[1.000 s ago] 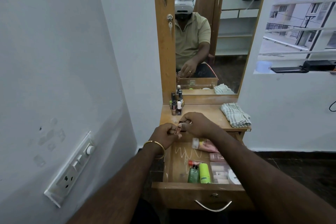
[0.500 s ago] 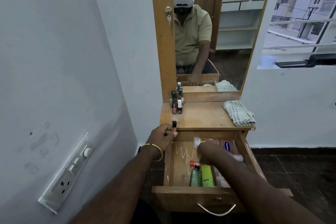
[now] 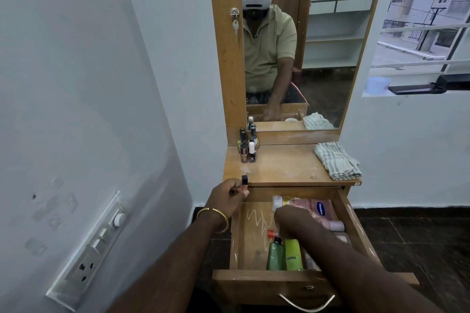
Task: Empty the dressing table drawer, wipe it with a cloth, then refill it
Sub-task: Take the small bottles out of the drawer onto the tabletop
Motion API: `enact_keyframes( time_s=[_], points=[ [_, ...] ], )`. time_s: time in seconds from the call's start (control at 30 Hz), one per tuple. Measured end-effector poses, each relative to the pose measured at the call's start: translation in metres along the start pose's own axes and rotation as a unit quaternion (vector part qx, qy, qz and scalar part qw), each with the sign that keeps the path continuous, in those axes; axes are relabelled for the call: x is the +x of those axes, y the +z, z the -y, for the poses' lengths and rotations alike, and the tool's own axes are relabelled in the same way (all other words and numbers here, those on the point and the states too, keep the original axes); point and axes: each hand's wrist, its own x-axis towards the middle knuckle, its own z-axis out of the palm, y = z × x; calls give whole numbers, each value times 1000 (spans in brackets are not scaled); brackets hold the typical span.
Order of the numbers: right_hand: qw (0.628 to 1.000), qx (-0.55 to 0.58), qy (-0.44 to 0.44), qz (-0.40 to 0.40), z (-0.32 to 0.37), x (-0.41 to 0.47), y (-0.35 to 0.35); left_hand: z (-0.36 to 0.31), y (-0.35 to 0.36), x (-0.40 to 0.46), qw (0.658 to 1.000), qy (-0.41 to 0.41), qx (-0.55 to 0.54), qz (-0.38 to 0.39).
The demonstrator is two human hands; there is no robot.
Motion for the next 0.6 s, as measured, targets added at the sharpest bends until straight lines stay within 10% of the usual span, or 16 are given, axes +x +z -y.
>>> enact_keyframes(
  time_s=[0.37, 0.6],
  points=[
    [978, 173, -64, -94, -9, -15, -37, -16, -12, 30, 998, 32, 17, -51],
    [870, 406, -89, -266, -19, -10, -97, -20, -10, 65, 998, 31, 35, -50]
  ],
)
